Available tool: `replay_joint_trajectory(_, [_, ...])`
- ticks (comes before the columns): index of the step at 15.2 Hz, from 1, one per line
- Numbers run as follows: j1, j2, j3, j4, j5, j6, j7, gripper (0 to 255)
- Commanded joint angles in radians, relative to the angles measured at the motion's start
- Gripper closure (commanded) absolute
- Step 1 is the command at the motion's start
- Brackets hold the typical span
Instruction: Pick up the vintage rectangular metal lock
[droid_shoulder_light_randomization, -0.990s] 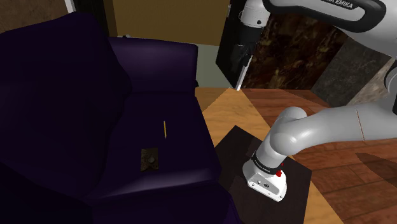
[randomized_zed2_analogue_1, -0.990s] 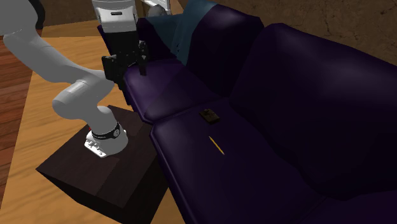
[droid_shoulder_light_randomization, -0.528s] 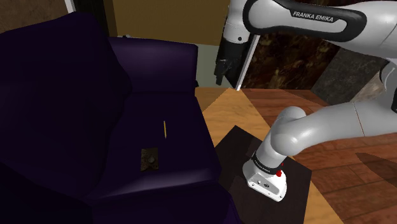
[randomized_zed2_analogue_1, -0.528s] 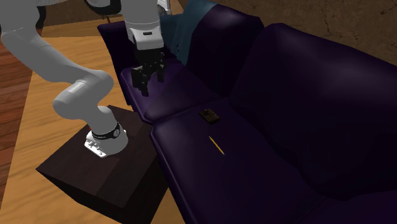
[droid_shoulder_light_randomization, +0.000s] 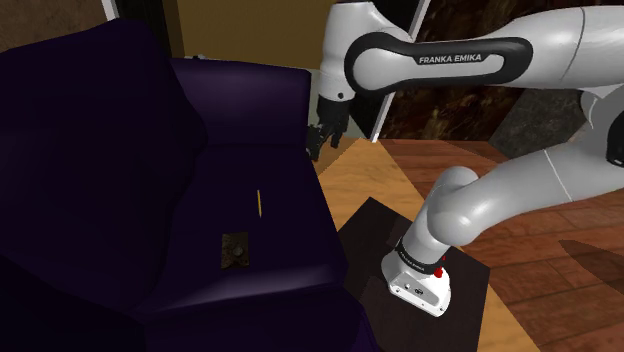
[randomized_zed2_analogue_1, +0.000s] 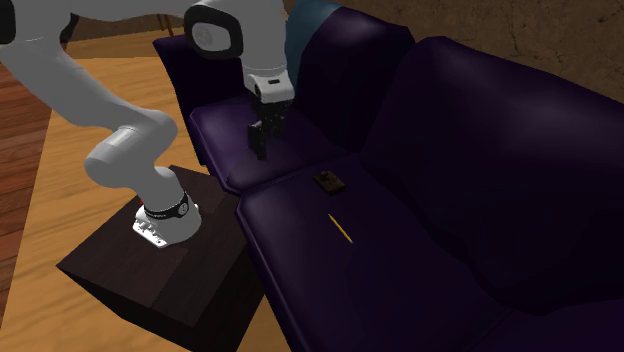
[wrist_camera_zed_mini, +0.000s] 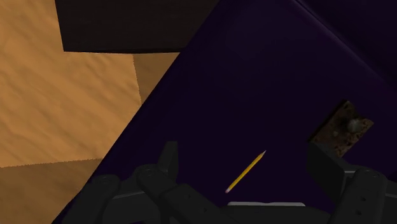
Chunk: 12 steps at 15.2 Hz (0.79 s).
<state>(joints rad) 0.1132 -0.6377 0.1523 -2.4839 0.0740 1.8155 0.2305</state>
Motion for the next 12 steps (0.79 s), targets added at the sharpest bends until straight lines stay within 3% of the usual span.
replay_joint_trajectory(1, [0.015, 0.046, 0.034, -0.009, 0.018, 0.057, 0.031, 0])
replay_joint_trajectory(12, [0.06, 0.384, 0.198, 0.033, 0.026, 0.356, 0.195, 0])
